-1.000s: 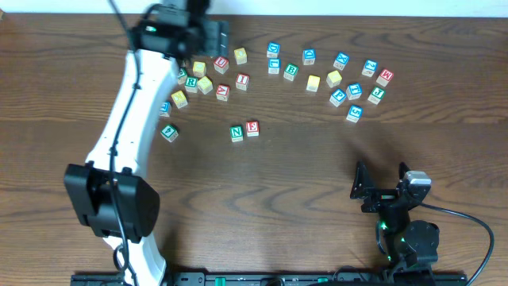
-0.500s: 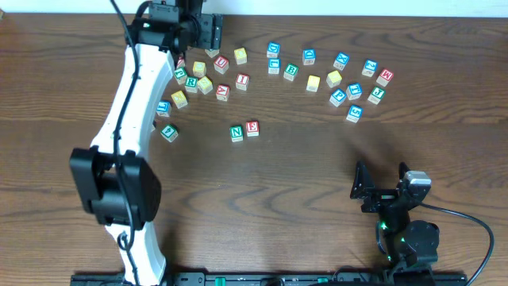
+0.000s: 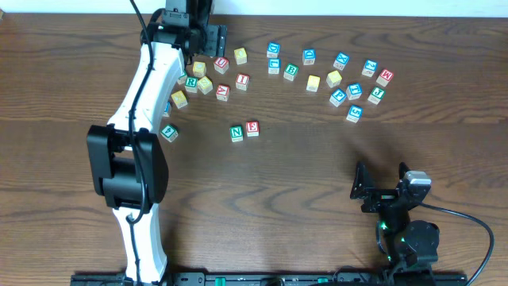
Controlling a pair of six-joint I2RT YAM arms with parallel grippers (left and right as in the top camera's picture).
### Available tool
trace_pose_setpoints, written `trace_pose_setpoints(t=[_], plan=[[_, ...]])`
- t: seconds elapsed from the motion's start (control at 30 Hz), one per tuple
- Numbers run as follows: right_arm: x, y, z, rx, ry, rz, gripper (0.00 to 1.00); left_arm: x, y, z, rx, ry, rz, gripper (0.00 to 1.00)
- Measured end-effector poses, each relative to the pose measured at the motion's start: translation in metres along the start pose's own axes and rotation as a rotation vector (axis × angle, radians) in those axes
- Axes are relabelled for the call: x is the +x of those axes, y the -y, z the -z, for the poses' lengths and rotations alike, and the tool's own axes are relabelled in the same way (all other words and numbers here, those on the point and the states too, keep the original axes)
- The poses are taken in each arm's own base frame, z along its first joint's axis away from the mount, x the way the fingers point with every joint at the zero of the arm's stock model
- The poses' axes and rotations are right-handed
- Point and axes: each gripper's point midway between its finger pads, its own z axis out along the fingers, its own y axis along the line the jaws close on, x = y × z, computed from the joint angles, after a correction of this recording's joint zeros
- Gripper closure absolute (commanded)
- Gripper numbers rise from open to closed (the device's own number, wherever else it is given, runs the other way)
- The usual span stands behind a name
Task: Spell out NEURIPS
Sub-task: 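Move the left gripper back toward the red U block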
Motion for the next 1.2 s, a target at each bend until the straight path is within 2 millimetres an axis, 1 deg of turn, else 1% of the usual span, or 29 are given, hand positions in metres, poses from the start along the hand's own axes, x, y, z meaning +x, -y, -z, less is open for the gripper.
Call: trace_pose_setpoints(t=[0.17, 0.47, 0.63, 0.8, 0.9, 1.0, 1.2], plan=[[0.000, 0.000, 0.000, 0.000, 0.000, 0.000, 0.01, 0.006, -0.001, -0.015, 0.000, -0.010, -0.012, 0.18], [0.000, 0.000, 0.000, 0.000, 0.000, 0.000, 0.01, 0.023, -0.002, -0.036, 0.002, -0.054, -0.019, 0.18], [0.000, 0.000, 0.000, 0.000, 0.000, 0.000, 0.01, 0.035, -0.003, -0.050, 0.003, -0.087, -0.017, 0.18], [0.000, 0.000, 0.000, 0.000, 0.000, 0.000, 0.01, 0.053, -0.003, -0.067, 0.006, -0.129, -0.019, 0.19], [0.000, 0.000, 0.000, 0.000, 0.000, 0.000, 0.01, 0.059, -0.003, -0.073, 0.007, -0.145, -0.029, 0.20], [0.000, 0.000, 0.000, 0.000, 0.000, 0.000, 0.01, 0.060, -0.003, -0.074, 0.009, -0.148, -0.043, 0.22], [0.000, 0.000, 0.000, 0.000, 0.000, 0.000, 0.01, 0.057, -0.003, -0.079, 0.011, -0.129, -0.084, 0.23]])
